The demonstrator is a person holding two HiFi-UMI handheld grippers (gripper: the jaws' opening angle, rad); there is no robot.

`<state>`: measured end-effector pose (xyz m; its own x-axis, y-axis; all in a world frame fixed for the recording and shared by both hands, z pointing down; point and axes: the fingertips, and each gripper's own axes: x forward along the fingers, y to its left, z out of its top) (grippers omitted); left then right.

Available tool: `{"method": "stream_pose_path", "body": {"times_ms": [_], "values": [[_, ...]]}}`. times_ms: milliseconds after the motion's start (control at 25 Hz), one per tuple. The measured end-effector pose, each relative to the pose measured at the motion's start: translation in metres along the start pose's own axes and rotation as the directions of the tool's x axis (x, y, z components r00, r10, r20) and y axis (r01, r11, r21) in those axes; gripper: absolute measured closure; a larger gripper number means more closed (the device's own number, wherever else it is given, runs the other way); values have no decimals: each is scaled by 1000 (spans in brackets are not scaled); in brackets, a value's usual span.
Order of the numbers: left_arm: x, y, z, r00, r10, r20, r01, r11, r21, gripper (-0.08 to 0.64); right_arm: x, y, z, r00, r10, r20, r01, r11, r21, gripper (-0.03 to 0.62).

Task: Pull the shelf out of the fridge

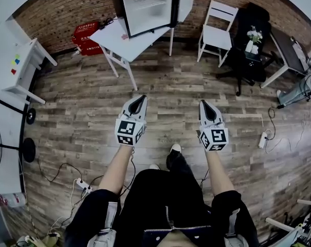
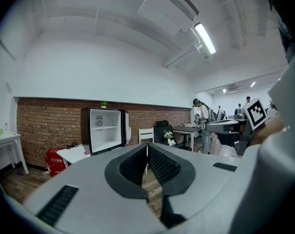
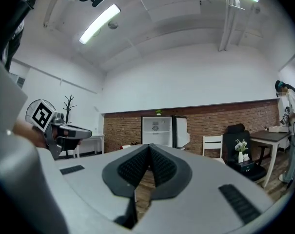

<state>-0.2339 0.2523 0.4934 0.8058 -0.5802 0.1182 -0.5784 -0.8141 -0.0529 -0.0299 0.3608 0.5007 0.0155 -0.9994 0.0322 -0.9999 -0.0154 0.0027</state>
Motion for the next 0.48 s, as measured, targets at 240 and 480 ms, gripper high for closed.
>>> {"method": "stream_pose_path", "body": {"times_ms": [240, 480], "values": [[52, 14, 7, 999, 34, 1, -34, 999, -17, 535, 49, -34, 2, 999, 43, -18, -43, 999, -20, 586], [108, 19, 26, 997, 81, 11, -81, 996, -22, 535, 97, -71, 15, 993, 117, -15, -117, 992, -35, 586]]}}
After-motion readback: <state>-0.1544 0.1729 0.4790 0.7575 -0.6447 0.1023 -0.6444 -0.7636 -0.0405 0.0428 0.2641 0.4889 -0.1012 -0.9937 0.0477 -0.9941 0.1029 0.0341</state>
